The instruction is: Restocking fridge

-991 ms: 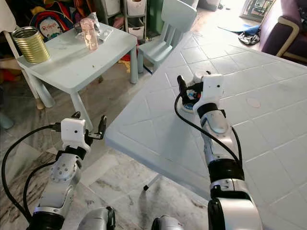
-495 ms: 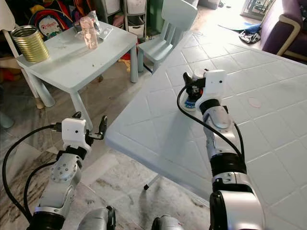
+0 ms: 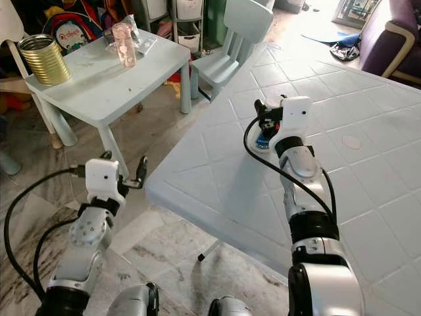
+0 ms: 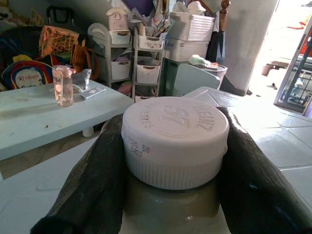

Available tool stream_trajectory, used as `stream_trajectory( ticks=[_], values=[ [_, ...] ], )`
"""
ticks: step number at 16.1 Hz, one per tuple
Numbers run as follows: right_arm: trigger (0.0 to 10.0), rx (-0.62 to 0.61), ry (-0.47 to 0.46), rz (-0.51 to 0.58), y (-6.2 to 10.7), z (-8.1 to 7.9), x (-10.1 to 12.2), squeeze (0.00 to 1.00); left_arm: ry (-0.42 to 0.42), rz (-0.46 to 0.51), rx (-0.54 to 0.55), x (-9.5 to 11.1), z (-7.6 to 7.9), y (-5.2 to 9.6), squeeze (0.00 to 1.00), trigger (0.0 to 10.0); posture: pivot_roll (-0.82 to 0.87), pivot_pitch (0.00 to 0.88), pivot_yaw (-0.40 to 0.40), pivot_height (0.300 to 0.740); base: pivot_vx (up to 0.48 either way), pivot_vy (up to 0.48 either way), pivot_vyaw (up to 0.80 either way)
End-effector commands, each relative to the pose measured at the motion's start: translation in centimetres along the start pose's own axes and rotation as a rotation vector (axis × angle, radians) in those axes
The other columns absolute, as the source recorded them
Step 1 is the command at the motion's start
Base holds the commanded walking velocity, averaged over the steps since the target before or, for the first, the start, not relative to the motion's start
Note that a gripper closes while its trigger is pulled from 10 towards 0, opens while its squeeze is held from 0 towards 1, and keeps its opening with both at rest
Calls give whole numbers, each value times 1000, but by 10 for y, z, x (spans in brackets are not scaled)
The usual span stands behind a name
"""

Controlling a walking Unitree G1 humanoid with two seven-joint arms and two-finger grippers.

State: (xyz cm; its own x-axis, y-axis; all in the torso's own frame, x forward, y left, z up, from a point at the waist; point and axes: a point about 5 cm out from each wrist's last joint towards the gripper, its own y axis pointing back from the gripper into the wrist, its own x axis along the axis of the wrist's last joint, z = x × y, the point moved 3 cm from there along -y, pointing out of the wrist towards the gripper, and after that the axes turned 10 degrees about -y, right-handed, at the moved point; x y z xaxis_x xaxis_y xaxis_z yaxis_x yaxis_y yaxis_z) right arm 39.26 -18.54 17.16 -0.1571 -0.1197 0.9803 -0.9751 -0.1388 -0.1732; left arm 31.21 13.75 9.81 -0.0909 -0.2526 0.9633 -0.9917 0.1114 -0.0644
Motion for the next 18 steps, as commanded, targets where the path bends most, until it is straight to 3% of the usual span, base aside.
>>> stream_trajectory(
  ticks=[1,3,4,5,6,7,10,12,18],
  values=[
    [275,-11,1,-28,5,2,-8,0,-17,-11,1,-1,-2,-1,0,10000,120,111,-44,740,0,0,0],
    [0,-5,-16,-13,12,-5,-9,0,-18,-15,25,0,-8,1,0,10000,126,116,-52,740,0,0,0],
    [3059,3,-27,4,15,-10,-9,0,-19,-27,37,-3,-10,2,0,10000,126,116,-52,740,0,0,0],
    [10000,15,-40,20,19,-18,-9,0,-21,-44,53,-7,-11,4,0,10000,122,111,-52,740,0,0,0],
    [10000,27,-56,29,21,-24,-9,0,-19,-48,57,-8,-11,4,0,10000,120,107,-51,740,0,0,0],
    [10000,104,0,57,26,-45,-5,0,-2,-43,61,-5,-9,2,0,10000,120,107,-51,740,0,0,556],
    [10000,162,-24,77,33,-63,-2,0,-27,-59,121,-6,-20,0,0,10000,123,93,-56,740,0,0,800],
    [10000,155,-55,79,40,-64,-4,0,-19,-72,162,-9,-28,2,0,10000,126,72,-70,740,0,0,800],
    [10000,94,-73,11,60,-56,-26,0,-2,-122,170,-23,-25,12,0,10000,121,23,-69,740,0,49,800]
  ],
)
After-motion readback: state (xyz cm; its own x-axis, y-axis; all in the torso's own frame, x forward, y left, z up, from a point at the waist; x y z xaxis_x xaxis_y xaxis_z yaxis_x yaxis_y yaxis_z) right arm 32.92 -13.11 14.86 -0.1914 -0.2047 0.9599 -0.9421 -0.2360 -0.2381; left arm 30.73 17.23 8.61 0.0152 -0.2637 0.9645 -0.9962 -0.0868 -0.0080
